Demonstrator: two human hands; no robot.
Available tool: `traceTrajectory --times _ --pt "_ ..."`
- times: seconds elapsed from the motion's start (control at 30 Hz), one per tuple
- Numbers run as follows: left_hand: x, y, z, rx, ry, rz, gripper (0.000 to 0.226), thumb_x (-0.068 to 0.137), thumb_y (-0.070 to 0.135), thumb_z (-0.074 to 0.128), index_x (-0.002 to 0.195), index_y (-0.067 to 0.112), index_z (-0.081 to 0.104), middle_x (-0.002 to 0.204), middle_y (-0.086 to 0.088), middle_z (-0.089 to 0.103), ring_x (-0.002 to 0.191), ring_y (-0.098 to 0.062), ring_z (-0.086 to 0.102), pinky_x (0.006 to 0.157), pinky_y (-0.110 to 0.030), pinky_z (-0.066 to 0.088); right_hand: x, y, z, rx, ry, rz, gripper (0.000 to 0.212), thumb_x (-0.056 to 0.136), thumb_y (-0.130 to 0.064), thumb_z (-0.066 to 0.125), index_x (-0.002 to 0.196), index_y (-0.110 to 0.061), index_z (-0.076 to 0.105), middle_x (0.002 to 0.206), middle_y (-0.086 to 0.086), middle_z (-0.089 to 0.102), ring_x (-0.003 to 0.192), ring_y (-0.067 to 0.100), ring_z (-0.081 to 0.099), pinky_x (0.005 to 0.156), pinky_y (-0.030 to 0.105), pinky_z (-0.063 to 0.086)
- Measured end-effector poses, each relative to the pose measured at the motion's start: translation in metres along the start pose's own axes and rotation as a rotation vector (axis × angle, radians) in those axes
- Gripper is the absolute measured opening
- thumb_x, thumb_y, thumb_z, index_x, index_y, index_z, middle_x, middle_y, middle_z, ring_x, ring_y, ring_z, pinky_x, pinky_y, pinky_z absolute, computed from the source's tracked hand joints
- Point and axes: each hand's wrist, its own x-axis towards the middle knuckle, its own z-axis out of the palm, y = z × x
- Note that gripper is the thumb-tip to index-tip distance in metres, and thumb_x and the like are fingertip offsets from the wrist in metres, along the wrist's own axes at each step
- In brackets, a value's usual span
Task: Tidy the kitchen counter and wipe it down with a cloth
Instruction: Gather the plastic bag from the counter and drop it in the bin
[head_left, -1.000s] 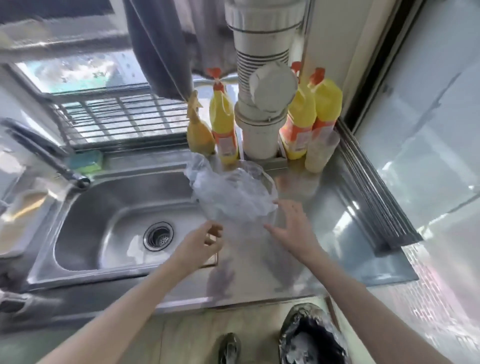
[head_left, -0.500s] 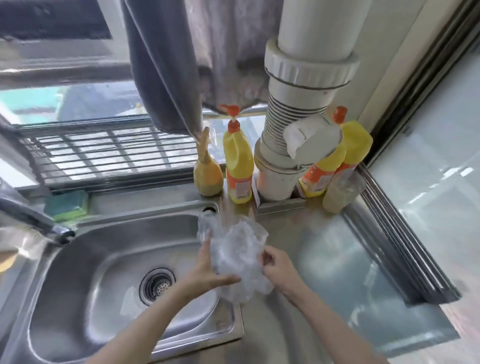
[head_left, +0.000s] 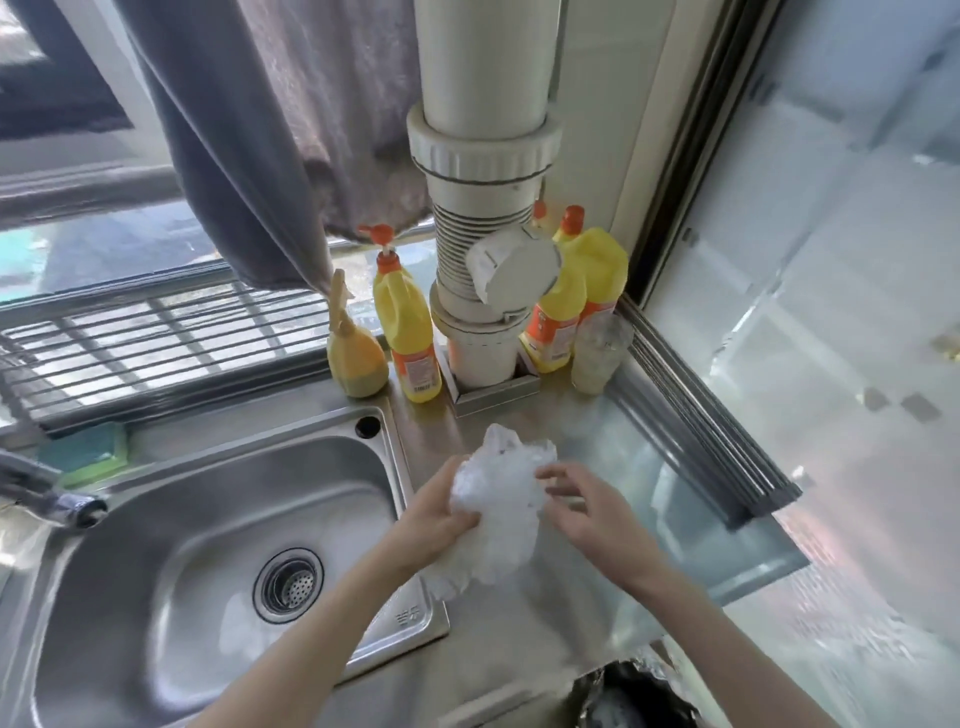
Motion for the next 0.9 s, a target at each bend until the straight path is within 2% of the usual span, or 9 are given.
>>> traceTrajectory --times 0.07,0.17,0.33,0.47,0.57,0.63,0.77,0.83,0.9 --pt "0.000 0.010 0.016 0.137 -0.111 0.025 0.031 0.070 0.019 0.058 0.100 0.027 0.051 0.095 0.007 0.057 0.082 0.010 0.057 0.071 -0.014 0.050 -0.011 0.001 -0.026 -0.062 0.012 -0.054 0.054 0.082 -0.034 0.068 0.130 -0.033 0.042 0.137 -0.012 0.034 0.129 0.003 0.033 0.101 0.011 0.026" --pt "0.002 0.014 0.052 0.240 -0.258 0.058 0.030 0.073 0.012 0.053 0.096 0.032 0.050 0.094 0.011 0.055 0.083 0.010 0.054 0.073 -0.009 0.045 -0.028 0.006 -0.050 0.015 -0.218 0.082 0.076 0.078 -0.052 0.065 0.141 -0.045 0.023 0.144 -0.020 0.019 0.132 0.001 0.019 0.109 0.028 0.020" --pt "0.006 -0.001 0.139 0.230 -0.004 0.080 0.041 0.074 0.017 0.057 0.109 0.012 0.038 0.098 0.010 0.046 0.089 0.002 0.051 0.072 -0.004 0.040 -0.085 0.054 -0.046 0.246 -0.011 0.223 0.044 0.082 -0.030 0.070 0.120 -0.028 0.048 0.117 -0.005 0.058 0.103 0.005 0.055 0.079 0.008 0.045" --pt "-0.002 -0.028 0.207 0.258 -0.050 -0.110 0.039 0.080 0.004 0.058 0.111 0.017 0.038 0.102 0.001 0.051 0.093 -0.015 0.052 0.065 -0.008 0.044 -0.134 0.117 -0.054 0.350 0.227 0.286 0.018 0.080 -0.015 0.068 0.097 -0.016 0.062 0.085 -0.003 0.067 0.082 0.015 0.062 0.065 0.018 0.048" --pt "-0.011 -0.072 0.246 0.374 -0.161 -0.150 0.053 0.080 0.021 0.064 0.126 0.014 0.039 0.118 0.003 0.043 0.110 -0.011 0.046 0.089 -0.017 0.041 -0.166 0.196 -0.058 0.286 0.349 0.421 0.014 0.075 -0.012 0.060 0.074 -0.026 0.062 0.064 -0.013 0.061 0.069 0.007 0.057 0.058 0.013 0.041" --pt "-0.019 -0.118 0.268 0.461 -0.237 -0.179 0.055 0.083 0.021 0.063 0.131 0.016 0.036 0.121 0.007 0.036 0.117 -0.007 0.040 0.098 -0.018 0.030 -0.189 0.266 -0.049 0.126 0.383 0.544 0.021 0.071 -0.012 0.052 0.081 -0.027 0.064 0.076 -0.010 0.059 0.076 0.013 0.056 0.062 0.017 0.044" --pt "-0.035 -0.229 0.291 0.477 -0.295 -0.387 0.035 0.086 0.015 0.057 0.115 0.027 0.040 0.119 0.006 0.038 0.118 -0.010 0.043 0.093 -0.021 0.033 -0.226 0.399 -0.006 -0.068 0.425 0.779 0.025 0.074 0.009 0.046 0.086 -0.003 0.065 0.089 0.014 0.065 0.079 0.027 0.057 0.064 0.033 0.044" --pt "-0.033 -0.284 0.293 0.479 -0.234 -0.442 0.031 0.086 0.012 0.057 0.103 0.032 0.042 0.119 0.002 0.043 0.112 -0.011 0.047 0.090 -0.021 0.034 -0.226 0.461 0.018 -0.126 0.427 0.840 0.030 0.075 0.011 0.041 0.082 -0.011 0.059 0.093 0.014 0.061 0.076 0.024 0.050 0.056 0.022 0.036" --pt "-0.022 -0.331 0.291 0.486 -0.164 -0.446 0.034 0.084 0.009 0.059 0.093 0.038 0.043 0.114 0.003 0.047 0.105 -0.010 0.051 0.089 -0.023 0.037 -0.211 0.520 0.036 -0.172 0.423 0.864 0.037 0.078 0.008 0.040 0.098 -0.015 0.060 0.103 0.011 0.057 0.086 0.025 0.052 0.067 0.028 0.041"
